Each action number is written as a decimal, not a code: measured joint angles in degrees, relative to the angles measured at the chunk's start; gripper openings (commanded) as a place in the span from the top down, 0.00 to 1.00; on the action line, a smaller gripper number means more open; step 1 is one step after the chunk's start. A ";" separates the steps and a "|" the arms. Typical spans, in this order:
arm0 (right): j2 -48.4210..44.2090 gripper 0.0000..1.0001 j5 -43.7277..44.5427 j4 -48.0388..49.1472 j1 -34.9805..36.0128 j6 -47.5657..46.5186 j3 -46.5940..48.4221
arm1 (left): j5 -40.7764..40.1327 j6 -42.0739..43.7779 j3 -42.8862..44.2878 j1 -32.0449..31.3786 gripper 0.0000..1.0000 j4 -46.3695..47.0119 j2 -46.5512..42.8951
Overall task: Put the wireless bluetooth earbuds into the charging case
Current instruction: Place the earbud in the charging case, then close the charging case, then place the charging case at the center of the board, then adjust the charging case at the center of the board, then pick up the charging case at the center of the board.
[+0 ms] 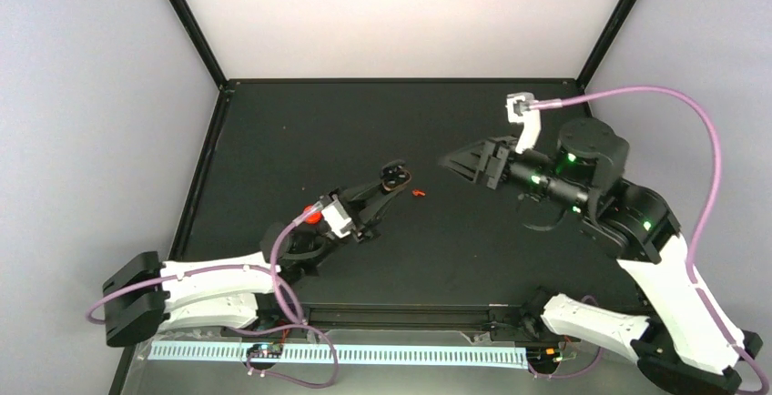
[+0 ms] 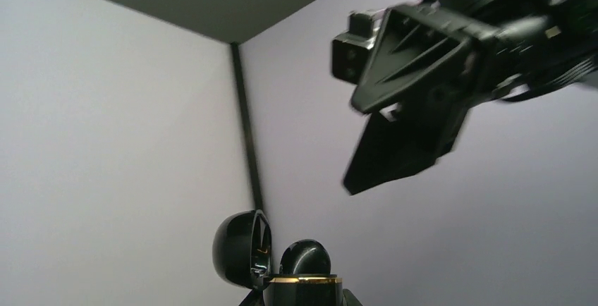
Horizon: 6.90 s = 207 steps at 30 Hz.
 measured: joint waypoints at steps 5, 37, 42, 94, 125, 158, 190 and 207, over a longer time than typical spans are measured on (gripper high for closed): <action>-3.69 0.33 1.42 0.17 0.00 -10.84 -2.32 | 16.09 -8.48 -1.05 0.24 0.98 -5.20 -6.36; 1.95 0.35 -25.64 -5.03 1.11 -27.87 -2.84 | 30.03 -12.33 4.31 0.28 0.98 -16.41 -5.70; -0.81 0.33 -13.55 -4.31 1.42 -26.62 -3.21 | 24.33 -12.57 4.28 0.48 0.98 -17.07 -5.73; -13.27 0.21 21.94 11.63 1.40 -23.41 -29.64 | 18.36 -49.88 57.37 49.22 0.03 -89.99 56.96; -7.37 0.04 12.61 18.93 1.29 -17.49 -35.58 | 2.56 -51.30 21.20 52.87 0.17 -101.13 28.04; 31.82 0.18 3.93 28.98 8.92 -14.64 -30.75 | -2.71 -48.85 18.86 43.60 0.01 -105.07 -26.95; 78.27 0.35 22.43 8.92 19.23 -12.46 19.63 | -17.22 -43.89 12.61 40.79 0.01 -106.75 -42.49; 72.08 0.55 24.72 13.33 20.28 -12.90 8.94 | -17.20 -43.89 12.11 40.41 0.01 -106.73 -43.41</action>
